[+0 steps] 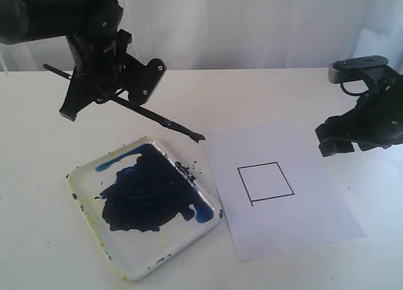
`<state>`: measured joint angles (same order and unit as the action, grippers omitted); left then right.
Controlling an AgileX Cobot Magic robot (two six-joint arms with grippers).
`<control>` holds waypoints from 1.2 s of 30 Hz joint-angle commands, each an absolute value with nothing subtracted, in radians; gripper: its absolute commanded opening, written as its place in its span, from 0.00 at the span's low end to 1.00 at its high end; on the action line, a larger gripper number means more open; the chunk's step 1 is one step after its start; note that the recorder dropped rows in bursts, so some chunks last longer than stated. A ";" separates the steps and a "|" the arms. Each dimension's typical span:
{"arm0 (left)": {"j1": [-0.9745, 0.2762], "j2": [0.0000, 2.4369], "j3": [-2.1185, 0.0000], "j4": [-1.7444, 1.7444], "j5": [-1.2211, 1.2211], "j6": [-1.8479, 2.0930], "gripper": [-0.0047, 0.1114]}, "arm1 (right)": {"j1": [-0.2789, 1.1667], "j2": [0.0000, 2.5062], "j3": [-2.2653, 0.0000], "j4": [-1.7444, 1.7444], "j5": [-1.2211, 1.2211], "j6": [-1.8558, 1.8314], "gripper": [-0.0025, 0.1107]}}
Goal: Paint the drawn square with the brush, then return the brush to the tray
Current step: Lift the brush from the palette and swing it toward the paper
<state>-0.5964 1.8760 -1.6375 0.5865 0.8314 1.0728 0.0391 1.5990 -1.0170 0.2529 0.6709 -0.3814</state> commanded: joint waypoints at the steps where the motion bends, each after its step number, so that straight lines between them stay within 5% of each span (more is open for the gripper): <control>1: -0.655 1.862 -1.635 0.684 0.887 0.969 0.04 | 0.040 1.602 -1.024 0.351 0.657 -0.511 0.61; 13: -0.773 1.862 -1.635 0.779 0.921 0.815 0.04 | 0.040 1.724 -1.037 0.528 0.521 -0.731 0.61; 36: -0.782 1.864 -1.635 0.699 0.886 0.818 0.04 | 0.138 2.107 -1.517 0.545 0.645 -0.741 0.61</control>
